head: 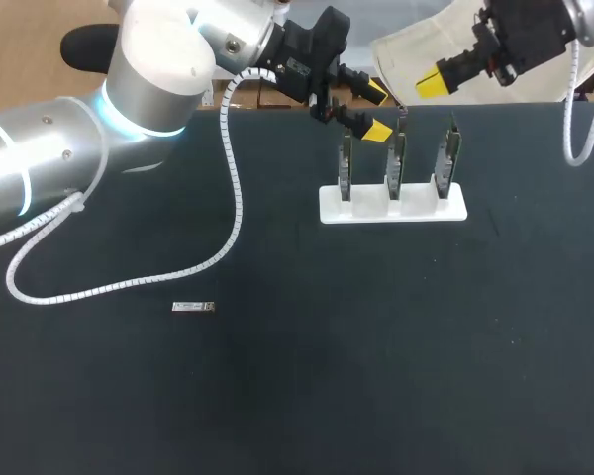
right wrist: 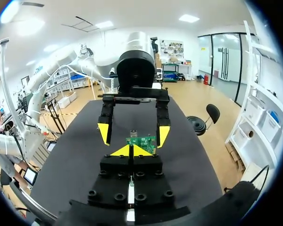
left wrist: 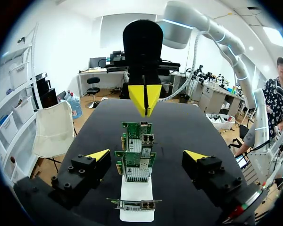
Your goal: Pick up the optical module with the left hand, and insert it into the network port with the right hand.
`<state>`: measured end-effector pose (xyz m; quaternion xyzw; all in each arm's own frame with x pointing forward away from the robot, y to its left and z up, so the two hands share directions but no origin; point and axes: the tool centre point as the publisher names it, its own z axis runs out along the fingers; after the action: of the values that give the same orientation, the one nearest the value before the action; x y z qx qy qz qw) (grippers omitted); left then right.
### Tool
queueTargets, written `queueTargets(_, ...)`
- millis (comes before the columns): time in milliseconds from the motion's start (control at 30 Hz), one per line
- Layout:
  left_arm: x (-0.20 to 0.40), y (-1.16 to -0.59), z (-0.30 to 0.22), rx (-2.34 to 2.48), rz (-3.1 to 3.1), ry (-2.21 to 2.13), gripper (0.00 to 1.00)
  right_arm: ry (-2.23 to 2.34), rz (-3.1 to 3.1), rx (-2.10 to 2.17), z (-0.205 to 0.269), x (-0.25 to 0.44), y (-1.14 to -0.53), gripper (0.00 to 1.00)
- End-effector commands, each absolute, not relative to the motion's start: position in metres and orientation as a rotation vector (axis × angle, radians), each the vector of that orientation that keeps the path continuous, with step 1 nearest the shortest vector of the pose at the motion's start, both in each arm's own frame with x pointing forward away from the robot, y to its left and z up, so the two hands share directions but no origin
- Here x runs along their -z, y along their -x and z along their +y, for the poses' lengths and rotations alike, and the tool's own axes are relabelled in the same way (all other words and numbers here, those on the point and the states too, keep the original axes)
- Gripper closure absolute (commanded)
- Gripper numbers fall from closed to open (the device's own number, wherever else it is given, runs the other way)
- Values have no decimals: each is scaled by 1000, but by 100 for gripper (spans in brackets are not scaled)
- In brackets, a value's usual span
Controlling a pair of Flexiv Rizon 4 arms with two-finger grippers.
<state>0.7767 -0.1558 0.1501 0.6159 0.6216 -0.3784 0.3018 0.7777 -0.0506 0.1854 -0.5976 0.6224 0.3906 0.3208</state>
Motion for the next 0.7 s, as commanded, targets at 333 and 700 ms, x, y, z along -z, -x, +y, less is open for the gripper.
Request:
queueTargets(333, -150, -779, -156, 1005, 1649, -1638, 0, 1583, 1645, -1010, -36, -182, -774, 100)
queueTargets(700, -150, -779, -156, 1005, 1649, -1638, 0, 1582, 1633, -1006, -32, -180, -777, 100)
